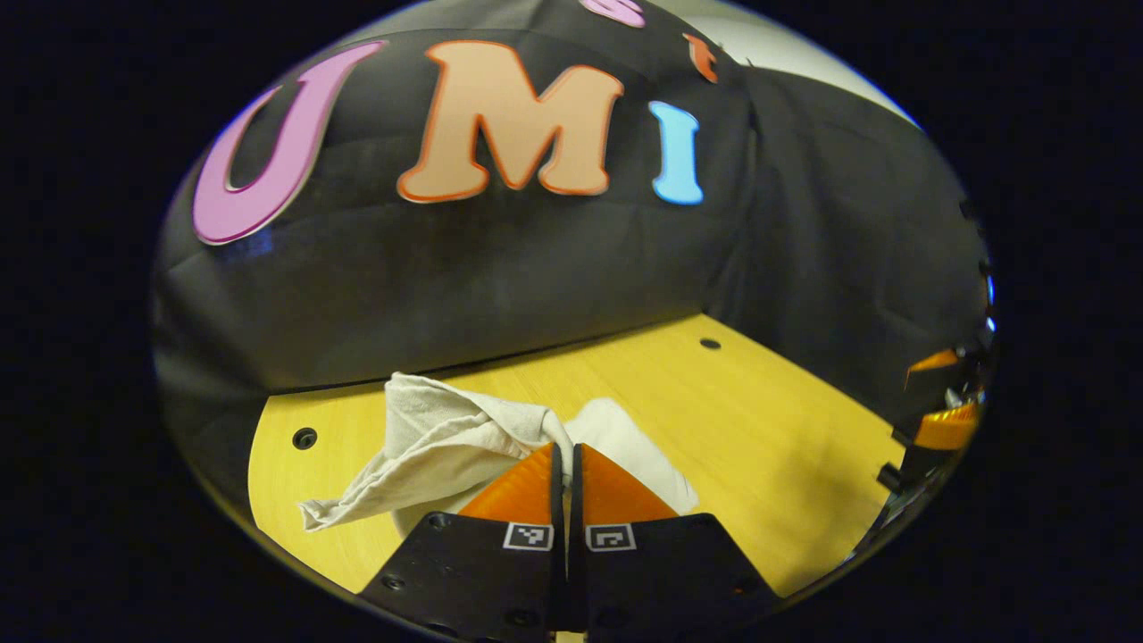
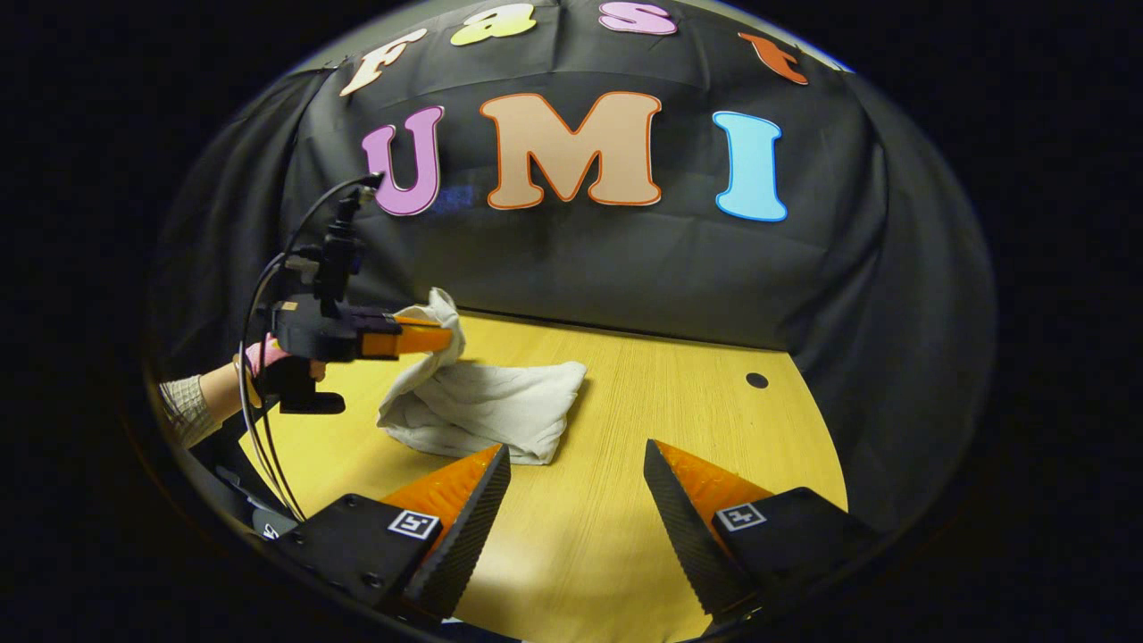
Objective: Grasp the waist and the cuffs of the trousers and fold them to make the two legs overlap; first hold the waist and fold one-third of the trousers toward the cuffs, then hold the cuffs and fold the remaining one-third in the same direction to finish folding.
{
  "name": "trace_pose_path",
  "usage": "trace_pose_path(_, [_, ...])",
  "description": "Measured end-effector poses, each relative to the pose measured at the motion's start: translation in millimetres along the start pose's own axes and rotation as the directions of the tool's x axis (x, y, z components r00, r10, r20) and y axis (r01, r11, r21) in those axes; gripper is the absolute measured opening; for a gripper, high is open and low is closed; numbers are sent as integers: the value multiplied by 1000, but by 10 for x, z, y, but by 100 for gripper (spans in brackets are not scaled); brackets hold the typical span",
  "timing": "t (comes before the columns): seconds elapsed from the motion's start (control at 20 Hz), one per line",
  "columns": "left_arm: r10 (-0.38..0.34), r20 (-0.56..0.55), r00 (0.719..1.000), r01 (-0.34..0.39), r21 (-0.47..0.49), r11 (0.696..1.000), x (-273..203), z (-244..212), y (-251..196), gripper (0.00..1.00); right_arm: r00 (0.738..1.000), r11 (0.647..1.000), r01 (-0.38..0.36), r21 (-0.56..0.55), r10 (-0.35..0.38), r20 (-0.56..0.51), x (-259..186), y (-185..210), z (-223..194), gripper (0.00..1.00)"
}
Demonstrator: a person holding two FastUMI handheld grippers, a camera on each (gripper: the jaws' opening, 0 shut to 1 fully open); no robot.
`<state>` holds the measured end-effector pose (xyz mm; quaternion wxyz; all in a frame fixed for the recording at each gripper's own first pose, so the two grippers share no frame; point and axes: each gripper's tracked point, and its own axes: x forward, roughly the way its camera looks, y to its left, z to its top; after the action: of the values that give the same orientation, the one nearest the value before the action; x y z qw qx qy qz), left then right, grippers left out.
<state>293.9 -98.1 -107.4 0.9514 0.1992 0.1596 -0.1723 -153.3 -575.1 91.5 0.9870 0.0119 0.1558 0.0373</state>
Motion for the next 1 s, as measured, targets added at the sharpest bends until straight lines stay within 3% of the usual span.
trace_pose_path(0.15, [-16, -62, 998, 21, 88, 996, 186, -225, -270, 0, 1000, 999, -14, 34, 14, 1, 14, -85, -44, 92])
trace_pose_path(0.2, [-22, -80, 997, 29, 93, 995, 269, -281, -339, 0, 1000, 999, -16, 45, 16, 2, 10, -121, -63, 96])
trace_pose_path(0.4, [-58, -130, 990, 66, 59, 996, 436, -586, -562, 7, 1000, 998, -17, 52, 17, 1, -13, -265, -116, 96])
trace_pose_path(0.5, [-89, -141, 986, 93, 25, 995, 495, -631, -671, 17, 1000, 999, -17, 49, 17, 4, -12, -313, -116, 96])
trace_pose_path(0.6, [-88, -136, 987, 89, 1, 996, 544, -659, -708, 41, 1000, 999, -15, 46, 15, 7, -32, -347, -125, 96])
trace_pose_path(0.65, [-77, -130, 988, 77, -5, 997, 548, -649, -701, 63, 1000, 999, -13, 46, 13, 8, -48, -364, -122, 96])
trace_pose_path(0.75, [-53, -117, 992, 52, -6, 999, 515, -609, -678, 79, 1000, 999, -14, 48, 13, 13, -64, -385, -129, 96])
trace_pose_path(1.0, [13, -54, 998, -13, -9, 1000, 137, -409, -551, 77, 999, 999, -27, 40, 26, 30, -101, -372, -99, 96])
